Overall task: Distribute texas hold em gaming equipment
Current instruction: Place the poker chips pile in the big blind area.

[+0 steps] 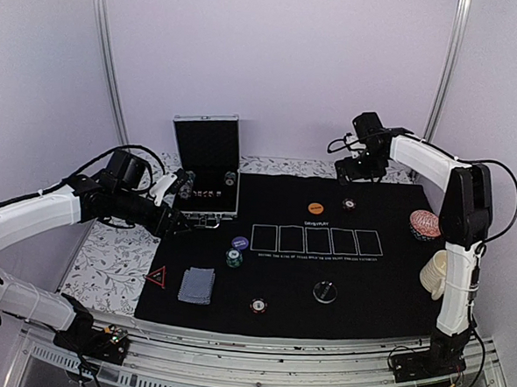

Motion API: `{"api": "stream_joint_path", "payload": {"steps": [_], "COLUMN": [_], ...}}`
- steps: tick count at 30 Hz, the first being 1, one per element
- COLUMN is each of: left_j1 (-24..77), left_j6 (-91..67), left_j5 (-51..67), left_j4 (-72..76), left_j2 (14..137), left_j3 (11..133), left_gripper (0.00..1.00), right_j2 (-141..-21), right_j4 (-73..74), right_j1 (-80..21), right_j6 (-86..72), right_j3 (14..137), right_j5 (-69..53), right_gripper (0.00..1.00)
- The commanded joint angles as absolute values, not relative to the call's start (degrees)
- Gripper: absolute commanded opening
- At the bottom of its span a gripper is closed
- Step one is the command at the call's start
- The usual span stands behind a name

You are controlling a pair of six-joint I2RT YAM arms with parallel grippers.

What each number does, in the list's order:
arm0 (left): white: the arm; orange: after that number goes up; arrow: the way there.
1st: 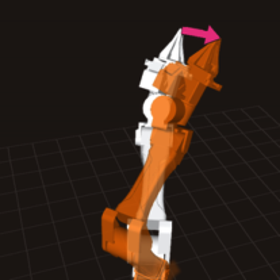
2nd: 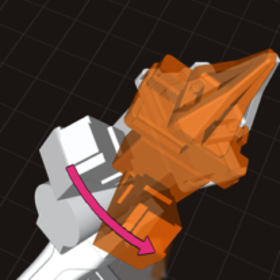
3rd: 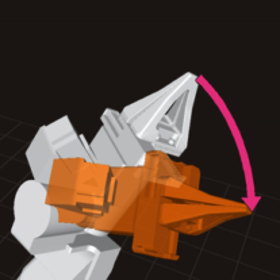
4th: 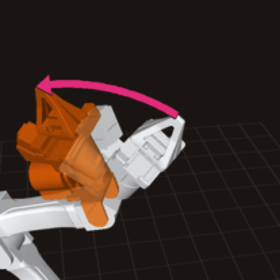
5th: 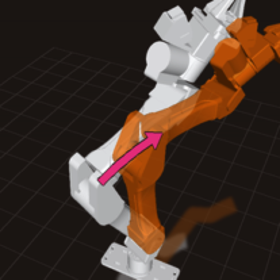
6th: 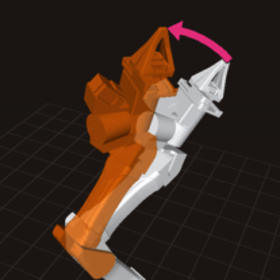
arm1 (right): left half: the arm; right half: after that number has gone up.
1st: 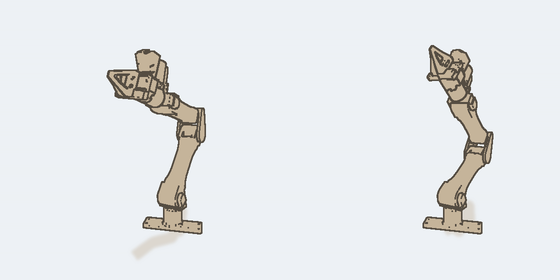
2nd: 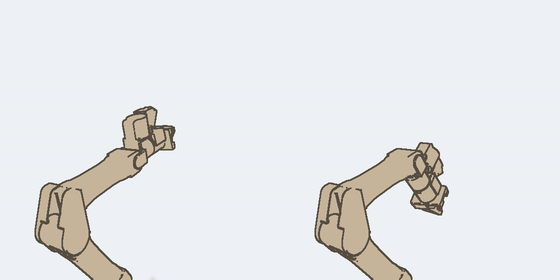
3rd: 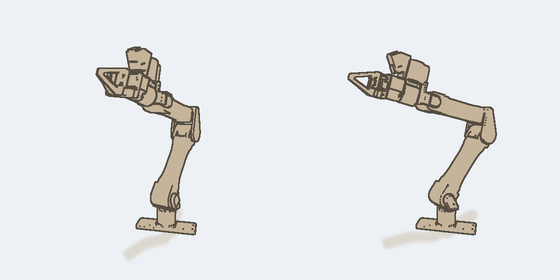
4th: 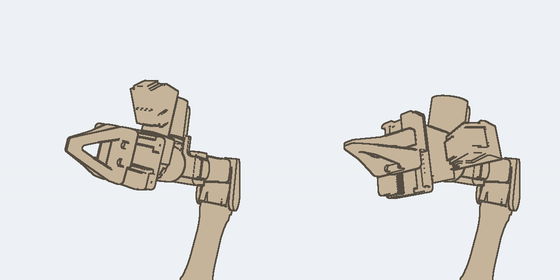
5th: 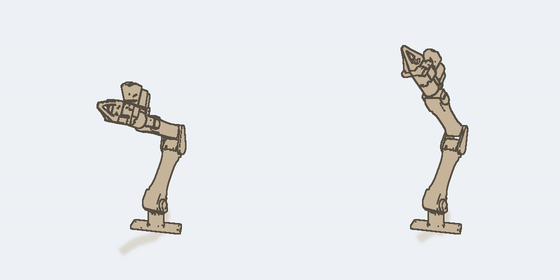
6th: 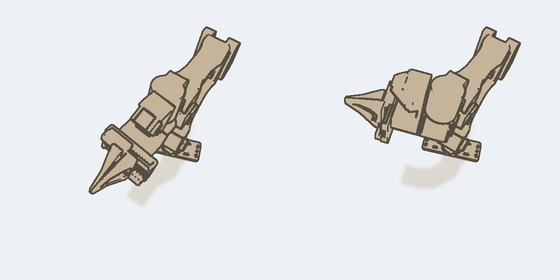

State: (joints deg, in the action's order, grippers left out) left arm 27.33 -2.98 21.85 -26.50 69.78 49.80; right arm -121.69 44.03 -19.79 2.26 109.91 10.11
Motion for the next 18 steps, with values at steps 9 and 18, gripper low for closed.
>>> {"api": "stream_joint_path", "payload": {"steps": [9,18], "left_j1": [26.5,26.4], "left_j6": [-2.0,-2.0], "left_j5": [22.4,21.7], "left_j4": [-26.4,-26.4], "left_j2": [68.3,67.9], "left_j3": [49.7,49.3], "left_gripper": [0.71,0.71], "right_j2": [-122.3,-129.1], "right_j4": [45.2,43.9], "right_j1": [-18.2,-17.8], "right_j6": [-4.8,-4.8], "right_j3": [98.6,101.8], "right_j5": [5.4,4.9], "right_gripper": [0.21,0.05]}}
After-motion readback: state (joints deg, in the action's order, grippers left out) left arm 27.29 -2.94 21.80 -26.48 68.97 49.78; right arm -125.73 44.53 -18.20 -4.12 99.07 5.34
